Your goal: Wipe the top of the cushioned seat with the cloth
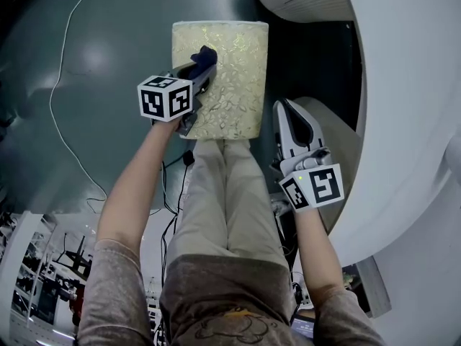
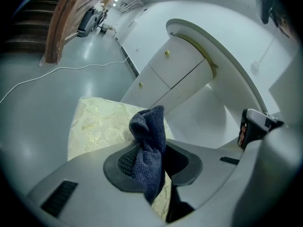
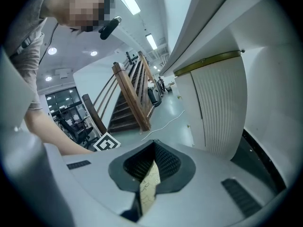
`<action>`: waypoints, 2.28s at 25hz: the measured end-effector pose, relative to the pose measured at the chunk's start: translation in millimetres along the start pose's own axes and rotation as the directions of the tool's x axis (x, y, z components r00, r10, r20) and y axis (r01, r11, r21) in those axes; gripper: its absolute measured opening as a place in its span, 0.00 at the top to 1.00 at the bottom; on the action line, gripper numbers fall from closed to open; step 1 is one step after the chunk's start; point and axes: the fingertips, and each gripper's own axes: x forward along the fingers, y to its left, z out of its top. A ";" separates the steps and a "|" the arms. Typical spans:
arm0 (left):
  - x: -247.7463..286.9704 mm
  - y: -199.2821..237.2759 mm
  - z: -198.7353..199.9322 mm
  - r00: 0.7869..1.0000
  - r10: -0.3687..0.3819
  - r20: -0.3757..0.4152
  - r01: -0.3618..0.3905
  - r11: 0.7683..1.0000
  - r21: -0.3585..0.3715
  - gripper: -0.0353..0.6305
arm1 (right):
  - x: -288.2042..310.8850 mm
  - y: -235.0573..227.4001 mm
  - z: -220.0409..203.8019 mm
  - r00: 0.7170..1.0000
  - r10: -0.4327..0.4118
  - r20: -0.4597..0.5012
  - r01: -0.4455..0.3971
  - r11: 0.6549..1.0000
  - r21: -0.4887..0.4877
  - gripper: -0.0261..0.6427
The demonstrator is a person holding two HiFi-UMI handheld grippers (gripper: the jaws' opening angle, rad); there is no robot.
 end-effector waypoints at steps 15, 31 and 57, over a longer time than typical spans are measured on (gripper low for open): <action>62.7 -68.4 -5.1 0.994 -0.096 -0.045 0.099 0.993 0.065 0.80 | -10.3 -14.4 0.2 0.999 -0.030 0.012 0.030 0.999 0.029 0.96; 65.9 -103.2 -6.1 0.990 -0.133 -0.042 0.136 0.987 0.087 0.80 | -18.5 -17.5 -5.2 0.998 -0.054 0.012 0.053 0.998 0.027 0.96; -122.6 54.6 -42.9 0.983 0.182 0.019 -0.183 0.983 0.033 0.80 | 4.4 49.2 -24.6 0.997 0.051 -0.052 -0.053 0.998 -0.039 0.96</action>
